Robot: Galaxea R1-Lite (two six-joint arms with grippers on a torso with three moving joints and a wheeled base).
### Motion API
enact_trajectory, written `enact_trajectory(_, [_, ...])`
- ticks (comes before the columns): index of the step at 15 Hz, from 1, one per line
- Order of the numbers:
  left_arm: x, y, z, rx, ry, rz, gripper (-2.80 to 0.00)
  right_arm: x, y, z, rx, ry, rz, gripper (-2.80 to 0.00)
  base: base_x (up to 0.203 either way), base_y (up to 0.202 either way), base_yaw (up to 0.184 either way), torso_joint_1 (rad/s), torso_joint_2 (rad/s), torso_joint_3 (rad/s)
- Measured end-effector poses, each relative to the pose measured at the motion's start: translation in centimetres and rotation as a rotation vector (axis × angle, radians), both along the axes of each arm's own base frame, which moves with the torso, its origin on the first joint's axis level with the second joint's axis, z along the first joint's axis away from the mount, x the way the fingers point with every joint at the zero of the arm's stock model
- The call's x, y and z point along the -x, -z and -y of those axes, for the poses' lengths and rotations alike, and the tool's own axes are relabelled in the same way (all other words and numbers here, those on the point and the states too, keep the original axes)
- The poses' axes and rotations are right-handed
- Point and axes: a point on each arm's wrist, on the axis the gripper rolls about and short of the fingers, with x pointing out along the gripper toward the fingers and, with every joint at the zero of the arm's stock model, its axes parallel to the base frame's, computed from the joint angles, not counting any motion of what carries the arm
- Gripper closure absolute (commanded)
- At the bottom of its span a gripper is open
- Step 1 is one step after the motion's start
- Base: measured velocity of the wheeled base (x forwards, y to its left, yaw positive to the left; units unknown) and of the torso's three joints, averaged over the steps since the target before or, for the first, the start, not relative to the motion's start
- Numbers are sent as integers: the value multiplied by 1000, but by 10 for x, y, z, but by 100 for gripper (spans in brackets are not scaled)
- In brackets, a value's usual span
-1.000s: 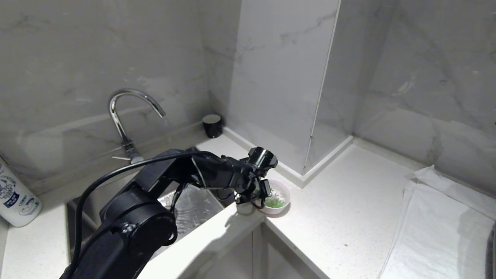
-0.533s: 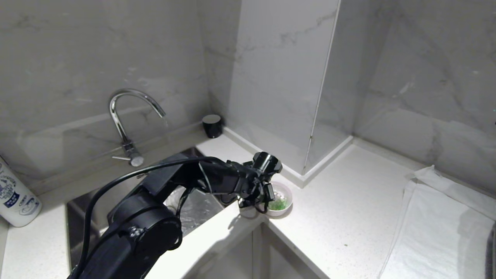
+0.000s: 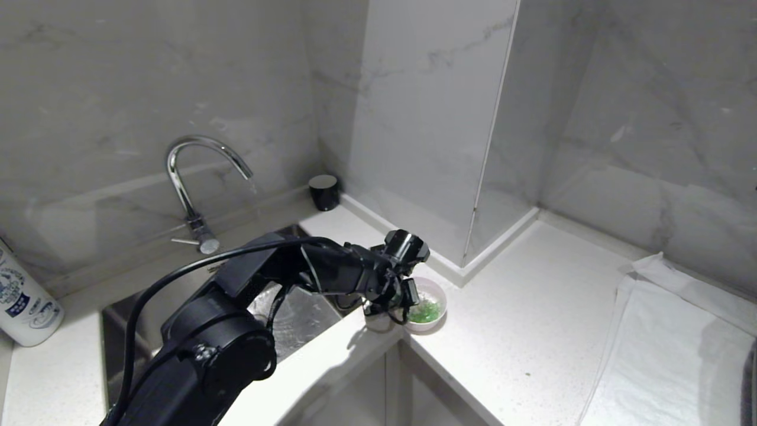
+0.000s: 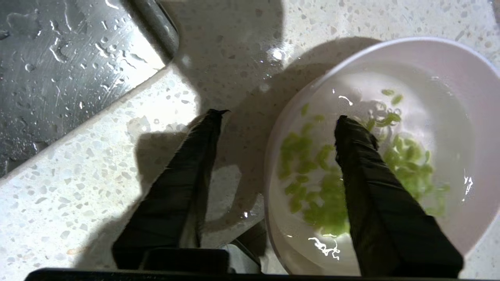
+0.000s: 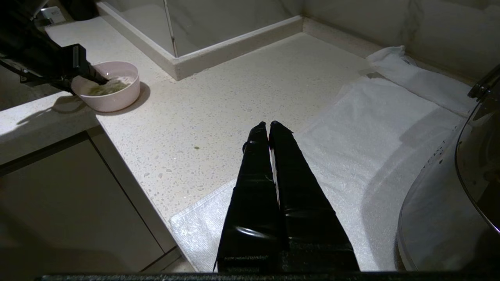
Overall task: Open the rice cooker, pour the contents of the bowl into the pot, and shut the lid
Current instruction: Place the bowl on the table
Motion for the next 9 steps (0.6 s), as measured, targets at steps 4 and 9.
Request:
enact_trajectory(4, [1,-7,0,9,-1,9,-280,0,0,0,0,0,0,0,0,0,0,0,0,0])
enact_trajectory(9, [6,-29,-12,1,-47,-25,-280,0,0,0,0,0,0,0,0,0,0,0,0,0])
